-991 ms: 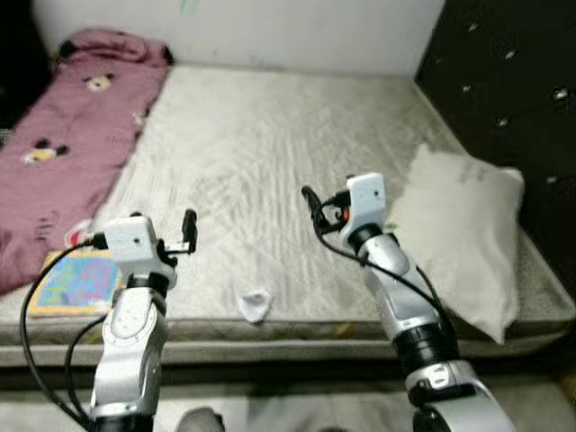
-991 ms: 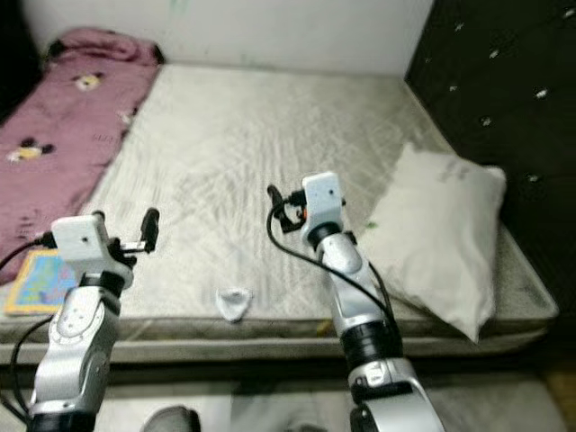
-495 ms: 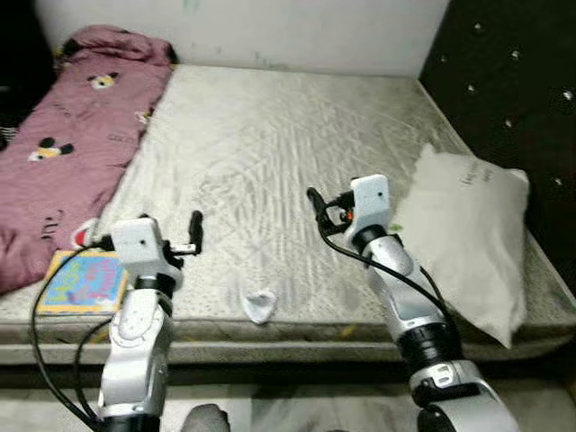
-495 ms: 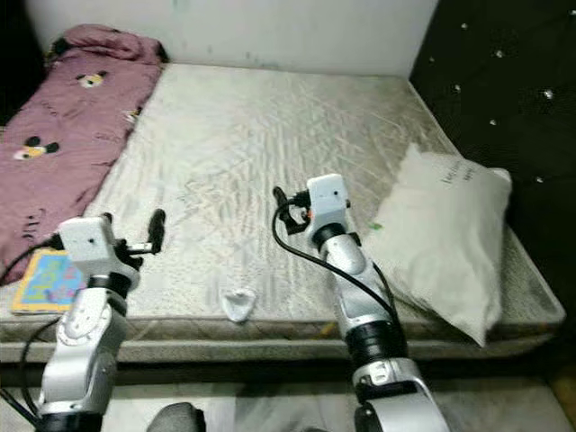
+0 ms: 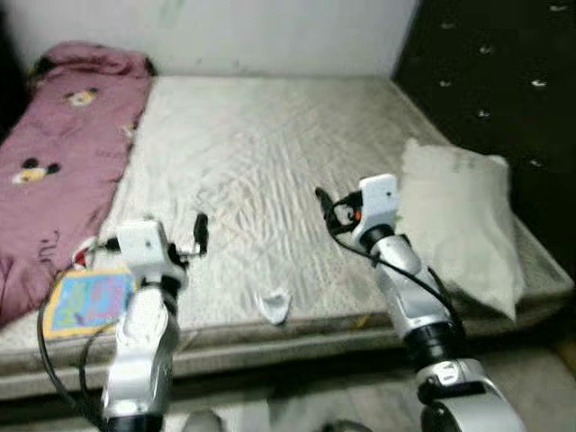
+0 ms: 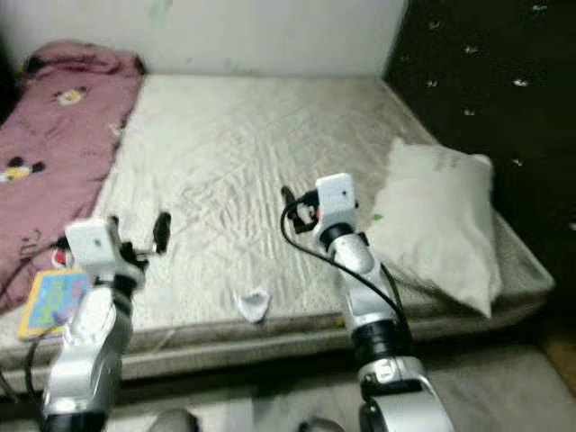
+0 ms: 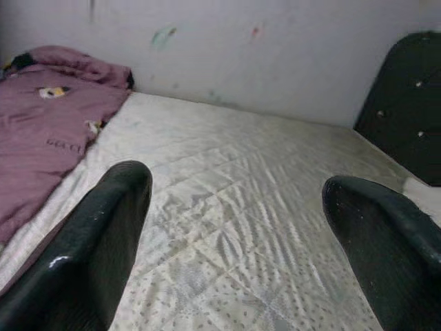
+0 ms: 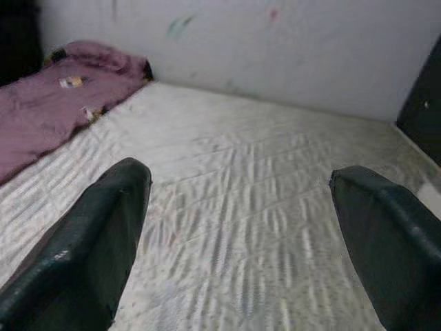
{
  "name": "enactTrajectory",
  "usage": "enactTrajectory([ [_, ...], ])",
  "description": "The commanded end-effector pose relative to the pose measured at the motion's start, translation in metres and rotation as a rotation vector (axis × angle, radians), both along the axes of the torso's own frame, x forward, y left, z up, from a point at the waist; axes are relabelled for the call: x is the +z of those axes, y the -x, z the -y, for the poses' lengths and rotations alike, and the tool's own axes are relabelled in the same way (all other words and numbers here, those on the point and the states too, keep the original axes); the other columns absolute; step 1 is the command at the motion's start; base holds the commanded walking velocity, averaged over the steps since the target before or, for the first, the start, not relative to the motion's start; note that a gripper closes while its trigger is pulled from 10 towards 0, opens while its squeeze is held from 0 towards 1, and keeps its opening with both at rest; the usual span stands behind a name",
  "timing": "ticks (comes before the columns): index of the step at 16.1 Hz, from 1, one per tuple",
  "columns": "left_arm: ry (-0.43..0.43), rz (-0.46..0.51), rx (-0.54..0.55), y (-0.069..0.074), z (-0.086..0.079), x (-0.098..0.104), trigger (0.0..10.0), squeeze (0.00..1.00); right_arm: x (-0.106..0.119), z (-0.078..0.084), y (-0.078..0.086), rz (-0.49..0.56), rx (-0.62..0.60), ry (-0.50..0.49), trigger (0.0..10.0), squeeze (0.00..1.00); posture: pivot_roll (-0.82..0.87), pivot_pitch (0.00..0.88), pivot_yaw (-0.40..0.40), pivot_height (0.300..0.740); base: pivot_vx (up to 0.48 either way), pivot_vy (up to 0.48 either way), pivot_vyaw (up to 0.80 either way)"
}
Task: Clean up the room
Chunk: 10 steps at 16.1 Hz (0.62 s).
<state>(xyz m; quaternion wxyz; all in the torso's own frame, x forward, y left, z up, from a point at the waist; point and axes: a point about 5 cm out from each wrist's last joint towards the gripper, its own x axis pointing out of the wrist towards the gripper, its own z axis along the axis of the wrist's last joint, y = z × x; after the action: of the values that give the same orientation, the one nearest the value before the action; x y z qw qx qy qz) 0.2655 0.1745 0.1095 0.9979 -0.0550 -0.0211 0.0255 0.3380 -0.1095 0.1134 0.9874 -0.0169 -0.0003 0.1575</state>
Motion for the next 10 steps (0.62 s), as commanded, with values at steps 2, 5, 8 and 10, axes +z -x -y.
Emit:
enactTrajectory([
  [2,-0.008,0.030,0.022,0.0003,-0.0037,0.0031,10.0,0.00,0.0091,-0.0070,-0.0023,0.037,0.024,0.001,10.0,0.00,0.01,0.000,-0.088,0.740,0.000,0.000,0.00],
  [5,-0.001,0.047,0.028,0.0001,-0.0045,0.0049,10.0,0.00,0.0086,-0.0079,-0.0025,0.035,0.023,0.003,10.0,0.00,0.01,0.000,-0.087,0.740,0.000,0.000,0.73],
  [8,-0.001,0.022,0.060,-0.0014,-0.0076,0.0031,10.0,0.00,0.0084,-0.0073,-0.0040,0.029,0.012,-0.009,10.0,0.00,0.01,0.000,-0.087,0.740,0.000,0.000,0.15],
  [10,-0.008,0.024,0.044,-0.0015,-0.0066,0.0031,10.0,0.00,0.0085,-0.0074,-0.0040,0.027,0.009,-0.027,10.0,0.00,0.01,0.000,-0.087,0.740,0.000,0.000,0.00],
])
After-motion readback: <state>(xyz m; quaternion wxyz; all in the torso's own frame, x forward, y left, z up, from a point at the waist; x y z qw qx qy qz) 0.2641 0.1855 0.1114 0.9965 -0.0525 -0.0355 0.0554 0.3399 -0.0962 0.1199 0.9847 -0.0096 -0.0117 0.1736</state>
